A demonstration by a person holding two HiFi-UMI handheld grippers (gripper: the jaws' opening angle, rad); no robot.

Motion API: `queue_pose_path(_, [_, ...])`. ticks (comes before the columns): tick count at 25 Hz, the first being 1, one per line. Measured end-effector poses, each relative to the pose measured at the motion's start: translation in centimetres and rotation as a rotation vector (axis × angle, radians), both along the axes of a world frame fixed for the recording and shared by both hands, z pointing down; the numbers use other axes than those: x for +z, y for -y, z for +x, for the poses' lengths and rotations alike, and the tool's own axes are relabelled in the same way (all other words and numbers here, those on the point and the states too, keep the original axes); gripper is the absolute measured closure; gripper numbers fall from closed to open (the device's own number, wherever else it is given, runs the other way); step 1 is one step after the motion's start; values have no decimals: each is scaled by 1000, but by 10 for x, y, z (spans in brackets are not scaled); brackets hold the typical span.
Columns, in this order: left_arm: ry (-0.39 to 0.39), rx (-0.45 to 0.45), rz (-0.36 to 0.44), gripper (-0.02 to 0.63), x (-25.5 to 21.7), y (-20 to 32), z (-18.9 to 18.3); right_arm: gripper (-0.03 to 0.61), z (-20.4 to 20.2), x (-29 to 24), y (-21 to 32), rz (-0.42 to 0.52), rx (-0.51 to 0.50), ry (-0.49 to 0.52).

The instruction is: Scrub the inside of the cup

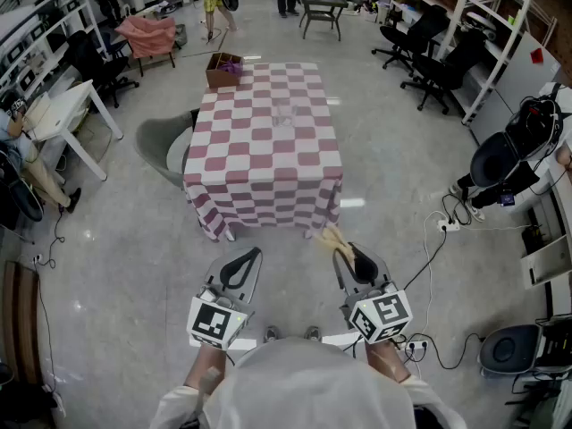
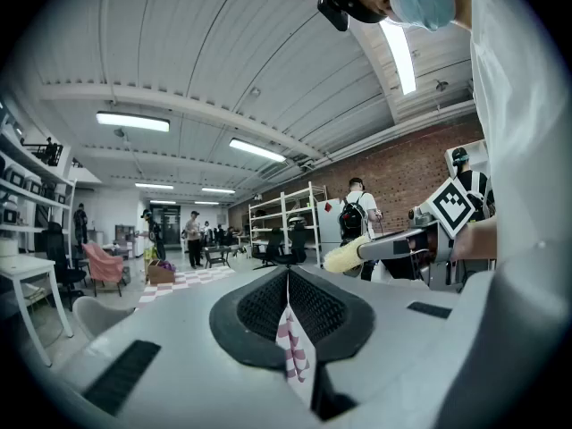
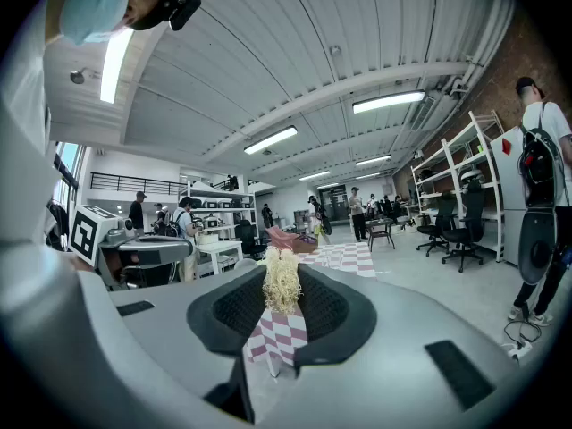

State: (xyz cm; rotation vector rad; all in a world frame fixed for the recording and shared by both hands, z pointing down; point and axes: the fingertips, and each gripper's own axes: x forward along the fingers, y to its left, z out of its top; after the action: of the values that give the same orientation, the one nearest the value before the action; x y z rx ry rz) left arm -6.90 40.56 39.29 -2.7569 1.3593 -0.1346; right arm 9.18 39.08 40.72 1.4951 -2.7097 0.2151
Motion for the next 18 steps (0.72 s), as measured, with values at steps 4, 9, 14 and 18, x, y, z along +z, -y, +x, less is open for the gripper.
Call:
queue_pose_path(4, [1,8,-2,581,3,0,-8,465,-7,2,0,-1,10,-3])
queue_pose_path(9, [-35,30,-7,581,2,-1,-15,465,-18,2,-4,2,19,-7])
queue_pose_path(14, [-23,51,-3,581,4,0,-28,463,-30,-2,-5,19,41,17])
queue_pose_path(18, [-28,79,-9,581,9,0,-38,463,-38,2,-10,14,67,22])
